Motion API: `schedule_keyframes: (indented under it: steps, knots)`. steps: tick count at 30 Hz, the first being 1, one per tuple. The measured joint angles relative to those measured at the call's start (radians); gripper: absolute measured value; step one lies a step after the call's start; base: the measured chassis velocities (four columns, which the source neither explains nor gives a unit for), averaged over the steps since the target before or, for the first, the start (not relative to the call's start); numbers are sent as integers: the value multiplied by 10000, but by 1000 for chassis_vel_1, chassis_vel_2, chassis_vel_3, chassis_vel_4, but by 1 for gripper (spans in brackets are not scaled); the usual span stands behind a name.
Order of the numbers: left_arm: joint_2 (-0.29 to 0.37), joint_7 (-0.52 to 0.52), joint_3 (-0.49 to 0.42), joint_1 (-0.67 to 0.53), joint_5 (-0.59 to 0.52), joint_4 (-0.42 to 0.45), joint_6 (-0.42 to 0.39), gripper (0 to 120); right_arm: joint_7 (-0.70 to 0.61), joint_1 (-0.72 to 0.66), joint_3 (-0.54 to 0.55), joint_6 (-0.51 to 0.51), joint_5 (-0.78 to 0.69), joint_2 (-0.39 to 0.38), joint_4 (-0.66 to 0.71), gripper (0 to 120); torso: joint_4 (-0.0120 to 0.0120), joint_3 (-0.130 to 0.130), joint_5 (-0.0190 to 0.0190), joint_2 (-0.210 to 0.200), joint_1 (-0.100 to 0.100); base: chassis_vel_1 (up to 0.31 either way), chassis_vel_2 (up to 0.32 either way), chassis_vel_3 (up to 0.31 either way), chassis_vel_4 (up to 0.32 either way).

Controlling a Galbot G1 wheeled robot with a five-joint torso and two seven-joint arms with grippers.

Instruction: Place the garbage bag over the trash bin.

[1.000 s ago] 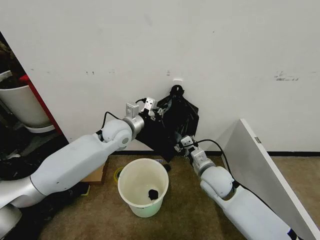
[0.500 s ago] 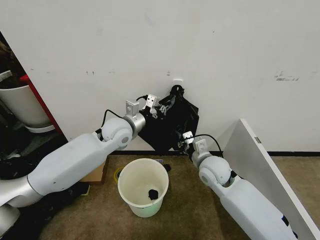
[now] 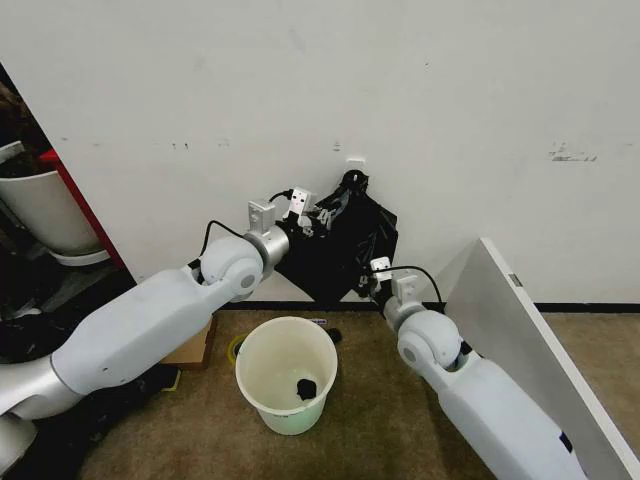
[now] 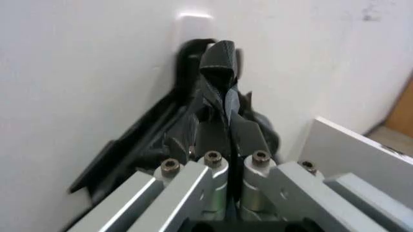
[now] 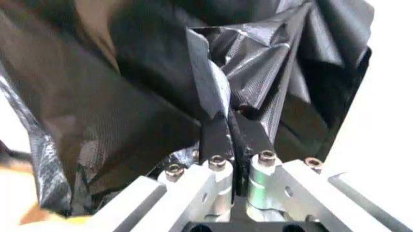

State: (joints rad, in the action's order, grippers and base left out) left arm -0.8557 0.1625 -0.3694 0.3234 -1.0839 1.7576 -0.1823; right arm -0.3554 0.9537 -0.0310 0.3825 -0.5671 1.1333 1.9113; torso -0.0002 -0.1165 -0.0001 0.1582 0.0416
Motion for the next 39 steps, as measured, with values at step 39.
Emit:
schedule_keyframes:
  steps: [39]
  knots:
    - [1989, 732, 4860, 8036, 1146, 6145, 643, 0, 155, 4929, -1319, -2117, -1026, 183, 5727, 0, 1, 1, 0, 2, -2, 0, 0, 0, 0]
